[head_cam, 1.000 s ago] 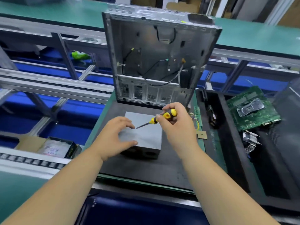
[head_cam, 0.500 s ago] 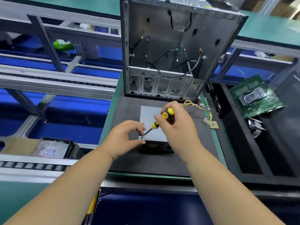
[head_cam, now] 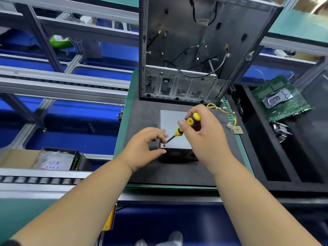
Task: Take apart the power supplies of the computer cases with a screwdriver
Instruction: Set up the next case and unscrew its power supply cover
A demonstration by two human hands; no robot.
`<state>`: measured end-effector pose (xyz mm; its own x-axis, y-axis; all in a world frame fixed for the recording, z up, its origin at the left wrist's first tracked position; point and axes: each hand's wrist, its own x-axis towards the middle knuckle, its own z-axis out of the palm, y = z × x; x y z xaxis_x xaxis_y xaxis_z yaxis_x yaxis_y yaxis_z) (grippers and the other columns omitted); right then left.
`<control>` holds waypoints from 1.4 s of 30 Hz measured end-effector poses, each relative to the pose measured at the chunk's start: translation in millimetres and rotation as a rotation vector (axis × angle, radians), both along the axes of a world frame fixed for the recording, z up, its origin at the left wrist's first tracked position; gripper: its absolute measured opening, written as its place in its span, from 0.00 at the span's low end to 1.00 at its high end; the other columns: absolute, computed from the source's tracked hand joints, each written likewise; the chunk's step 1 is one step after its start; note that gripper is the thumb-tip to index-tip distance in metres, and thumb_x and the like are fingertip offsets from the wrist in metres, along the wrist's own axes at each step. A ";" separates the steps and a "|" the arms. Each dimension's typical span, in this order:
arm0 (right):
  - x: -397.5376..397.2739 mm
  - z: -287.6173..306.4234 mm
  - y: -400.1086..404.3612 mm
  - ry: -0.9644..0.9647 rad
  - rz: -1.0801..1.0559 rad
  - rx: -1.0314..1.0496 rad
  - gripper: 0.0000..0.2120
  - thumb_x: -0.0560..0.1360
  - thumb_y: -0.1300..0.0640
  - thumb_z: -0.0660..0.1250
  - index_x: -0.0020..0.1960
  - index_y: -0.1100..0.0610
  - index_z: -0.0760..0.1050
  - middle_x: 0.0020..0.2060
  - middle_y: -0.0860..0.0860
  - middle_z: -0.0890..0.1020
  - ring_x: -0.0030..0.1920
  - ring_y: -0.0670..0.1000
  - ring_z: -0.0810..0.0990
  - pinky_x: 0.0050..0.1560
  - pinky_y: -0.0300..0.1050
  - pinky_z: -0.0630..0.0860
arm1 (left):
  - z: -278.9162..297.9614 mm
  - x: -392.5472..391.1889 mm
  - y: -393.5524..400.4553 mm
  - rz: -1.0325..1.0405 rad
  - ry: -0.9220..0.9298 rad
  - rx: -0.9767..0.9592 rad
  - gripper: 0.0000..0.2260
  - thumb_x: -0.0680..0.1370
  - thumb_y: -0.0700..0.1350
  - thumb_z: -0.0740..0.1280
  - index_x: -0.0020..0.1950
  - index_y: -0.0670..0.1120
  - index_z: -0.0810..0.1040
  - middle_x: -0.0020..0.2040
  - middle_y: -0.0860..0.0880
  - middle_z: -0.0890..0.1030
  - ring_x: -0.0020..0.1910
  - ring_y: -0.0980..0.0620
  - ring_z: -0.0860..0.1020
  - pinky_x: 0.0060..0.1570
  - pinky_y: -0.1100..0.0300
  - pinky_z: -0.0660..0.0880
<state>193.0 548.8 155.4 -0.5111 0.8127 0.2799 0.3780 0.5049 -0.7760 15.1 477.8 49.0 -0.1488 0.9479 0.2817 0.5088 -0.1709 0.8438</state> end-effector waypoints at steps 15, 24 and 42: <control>-3.7 6.2 -6.2 -0.052 0.035 0.056 0.08 0.77 0.51 0.69 0.46 0.46 0.69 0.39 0.45 0.75 0.45 0.53 0.77 0.43 0.51 0.75 | -5.9 5.7 -0.7 0.049 -0.011 0.055 0.12 0.70 0.37 0.78 0.46 0.49 0.79 0.55 0.57 0.81 0.64 0.63 0.75 0.63 0.65 0.71; -10.6 23.4 -5.7 -0.244 0.143 0.032 0.15 0.76 0.57 0.71 0.54 0.44 0.69 0.40 0.43 0.76 0.43 0.44 0.75 0.42 0.38 0.73 | -6.0 6.9 1.0 0.081 -0.011 0.072 0.17 0.68 0.37 0.78 0.43 0.56 0.77 0.52 0.59 0.80 0.60 0.64 0.76 0.56 0.69 0.71; -26.2 45.0 -8.2 -0.429 0.217 0.019 0.10 0.80 0.55 0.66 0.50 0.56 0.65 0.37 0.48 0.75 0.34 0.47 0.70 0.32 0.39 0.64 | -8.4 4.5 2.5 0.055 0.000 0.088 0.13 0.67 0.35 0.79 0.42 0.49 0.78 0.48 0.59 0.79 0.54 0.69 0.75 0.53 0.73 0.69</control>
